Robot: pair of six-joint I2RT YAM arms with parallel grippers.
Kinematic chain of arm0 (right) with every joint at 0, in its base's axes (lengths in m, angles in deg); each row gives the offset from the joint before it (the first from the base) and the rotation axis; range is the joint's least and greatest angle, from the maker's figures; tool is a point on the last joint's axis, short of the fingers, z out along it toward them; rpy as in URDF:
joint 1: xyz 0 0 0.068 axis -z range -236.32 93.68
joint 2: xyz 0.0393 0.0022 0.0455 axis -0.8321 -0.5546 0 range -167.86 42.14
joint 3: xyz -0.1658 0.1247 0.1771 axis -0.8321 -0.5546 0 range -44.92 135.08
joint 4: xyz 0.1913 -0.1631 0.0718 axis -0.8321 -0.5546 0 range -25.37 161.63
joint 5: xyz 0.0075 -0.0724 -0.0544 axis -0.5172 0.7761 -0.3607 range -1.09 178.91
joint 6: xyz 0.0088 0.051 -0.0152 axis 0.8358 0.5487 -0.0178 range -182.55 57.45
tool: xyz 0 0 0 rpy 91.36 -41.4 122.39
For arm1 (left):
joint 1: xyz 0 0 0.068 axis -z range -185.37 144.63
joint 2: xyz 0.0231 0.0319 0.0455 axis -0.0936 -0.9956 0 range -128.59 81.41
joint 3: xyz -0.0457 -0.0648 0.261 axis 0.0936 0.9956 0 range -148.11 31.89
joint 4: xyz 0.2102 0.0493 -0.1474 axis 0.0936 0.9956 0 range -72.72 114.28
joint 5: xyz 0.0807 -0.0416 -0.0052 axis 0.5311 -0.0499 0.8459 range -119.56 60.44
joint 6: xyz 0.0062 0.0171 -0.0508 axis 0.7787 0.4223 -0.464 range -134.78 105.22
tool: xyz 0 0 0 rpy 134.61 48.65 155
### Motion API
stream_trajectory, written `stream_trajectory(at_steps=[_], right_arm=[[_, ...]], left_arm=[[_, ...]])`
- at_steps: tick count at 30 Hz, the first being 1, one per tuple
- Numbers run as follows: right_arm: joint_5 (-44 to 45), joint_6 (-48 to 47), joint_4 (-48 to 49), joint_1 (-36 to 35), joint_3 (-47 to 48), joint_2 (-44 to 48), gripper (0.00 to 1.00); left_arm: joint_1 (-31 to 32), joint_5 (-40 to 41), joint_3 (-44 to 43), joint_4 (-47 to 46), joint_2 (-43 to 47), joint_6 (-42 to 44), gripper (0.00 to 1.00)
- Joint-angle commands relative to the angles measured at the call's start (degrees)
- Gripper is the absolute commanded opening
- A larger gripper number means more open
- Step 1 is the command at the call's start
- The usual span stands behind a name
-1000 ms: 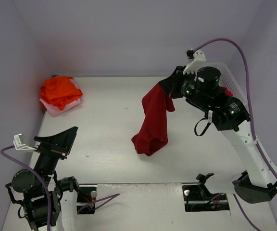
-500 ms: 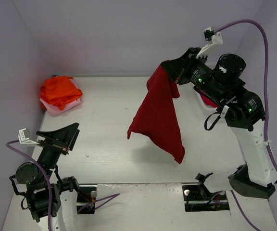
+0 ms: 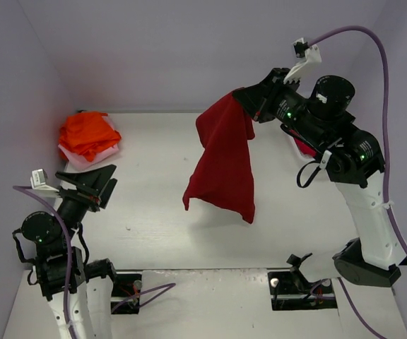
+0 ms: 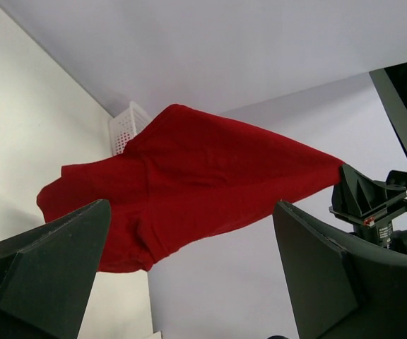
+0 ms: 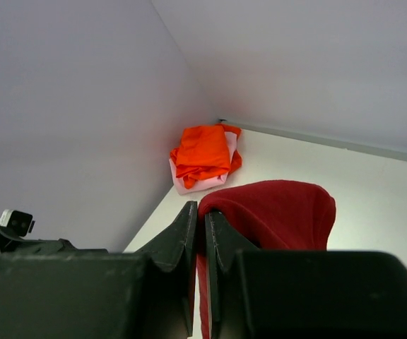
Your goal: Fold and stack the t-shirts
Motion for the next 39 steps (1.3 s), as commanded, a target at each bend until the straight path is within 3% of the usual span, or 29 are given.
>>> stream_trajectory(at_steps=[1,9,16,19,23,24,27,33,39], right_arm=[[-1.63,0.82,6.77,0.32,-0.45,-0.51,0.00],[-0.67,-0.76,6.77,0.32,-1.77,0.45,0.00],[3.02,-3.66,6.77,0.32,-3.18,2.73,0.00],[3.64,-4.54,6.77,0.32,-3.18,2.82,0.00],[4.69,-5.68,6.68,0.32,-3.88,2.82,0.00],[4.87,-5.77,6.68,0.32,-3.97,3.00,0.00],[5.92,-6.30,6.51,0.32,-3.97,3.61,0.00],[7.51,-7.35,6.33,0.41,-5.99,6.51,0.00],[9.27,-7.97,6.16,0.32,-6.79,5.81,0.00]], left_arm=[[0.48,-1.14,-3.52,-6.52,-2.48,1.84,0.93],[0.66,-2.89,-8.00,-9.25,-12.15,6.32,0.93],[2.76,0.53,-8.62,-13.73,-16.89,7.11,0.93],[9.08,3.33,-9.06,-14.08,-21.46,9.92,0.93],[24.71,10.54,-11.34,-16.98,-32.42,14.84,0.93],[31.09,11.43,-12.13,-16.90,-34.72,16.59,0.93],[39.91,15.02,-15.65,-16.54,-41.76,19.15,0.93],[43.46,19.43,-17.41,-19.27,-44.15,19.68,0.93],[43.55,17.32,-22.59,-12.33,-45.73,22.93,0.93]])
